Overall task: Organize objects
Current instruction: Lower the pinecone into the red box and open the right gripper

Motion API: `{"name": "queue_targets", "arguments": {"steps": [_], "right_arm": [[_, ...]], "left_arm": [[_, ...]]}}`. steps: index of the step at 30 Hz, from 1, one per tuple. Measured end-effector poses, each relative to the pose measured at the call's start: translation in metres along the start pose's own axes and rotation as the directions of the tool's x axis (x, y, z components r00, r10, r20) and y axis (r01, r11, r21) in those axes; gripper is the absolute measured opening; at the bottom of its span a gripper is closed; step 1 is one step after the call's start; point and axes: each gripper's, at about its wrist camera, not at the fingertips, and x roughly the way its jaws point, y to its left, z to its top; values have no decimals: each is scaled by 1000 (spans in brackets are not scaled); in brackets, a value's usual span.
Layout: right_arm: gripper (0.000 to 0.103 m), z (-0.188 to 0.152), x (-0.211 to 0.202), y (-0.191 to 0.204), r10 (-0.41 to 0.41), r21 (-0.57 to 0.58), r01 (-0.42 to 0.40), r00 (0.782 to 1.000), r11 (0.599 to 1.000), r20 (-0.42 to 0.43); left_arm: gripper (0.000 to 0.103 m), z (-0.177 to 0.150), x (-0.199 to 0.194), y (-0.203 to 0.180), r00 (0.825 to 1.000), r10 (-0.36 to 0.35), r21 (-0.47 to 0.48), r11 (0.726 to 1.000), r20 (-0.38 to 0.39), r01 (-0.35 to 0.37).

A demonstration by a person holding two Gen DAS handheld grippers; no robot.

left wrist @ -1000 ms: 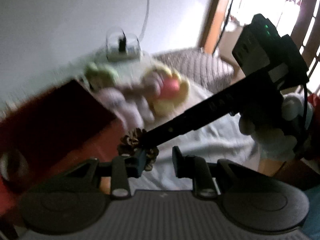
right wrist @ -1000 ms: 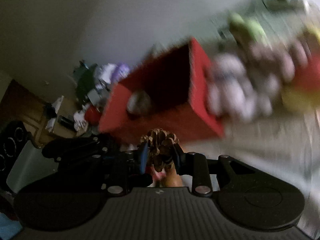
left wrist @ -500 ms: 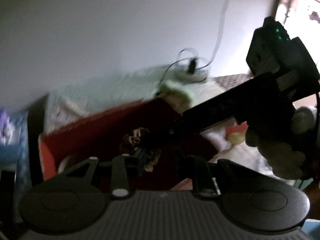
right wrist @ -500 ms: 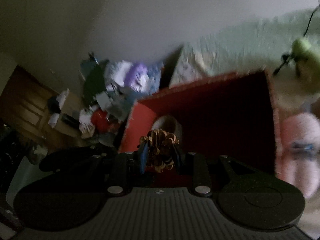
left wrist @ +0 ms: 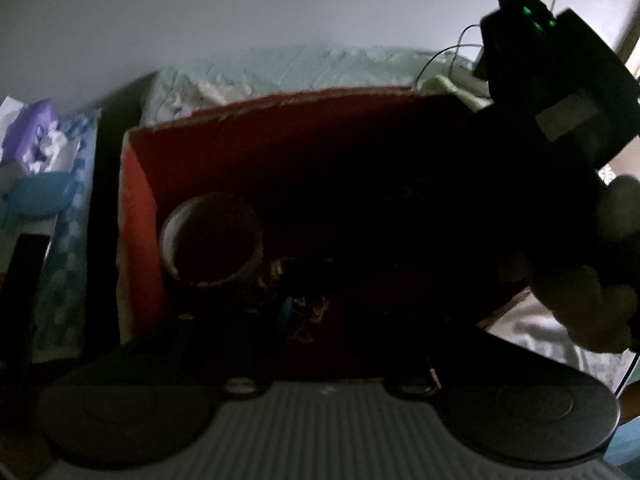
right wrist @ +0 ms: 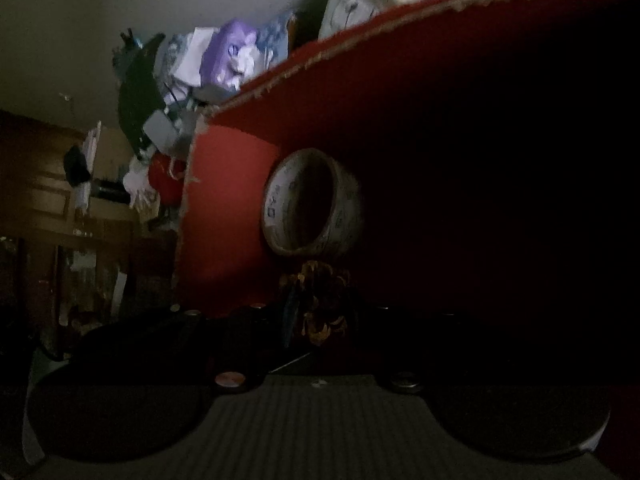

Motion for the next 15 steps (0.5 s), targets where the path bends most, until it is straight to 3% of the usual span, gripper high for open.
{"name": "queue_targets", "arguments": {"steps": [7, 15], "right_arm": [[31, 2, 17, -13, 21, 71, -17, 998, 997, -55], [31, 1, 10, -22, 121, 104, -118, 992, 988, -28]], "left_arm": [[22, -6, -1, 4, 999, 28, -43, 999, -23, -29], [24, -8, -4, 4, 998, 61, -71, 996, -22, -62]]}}
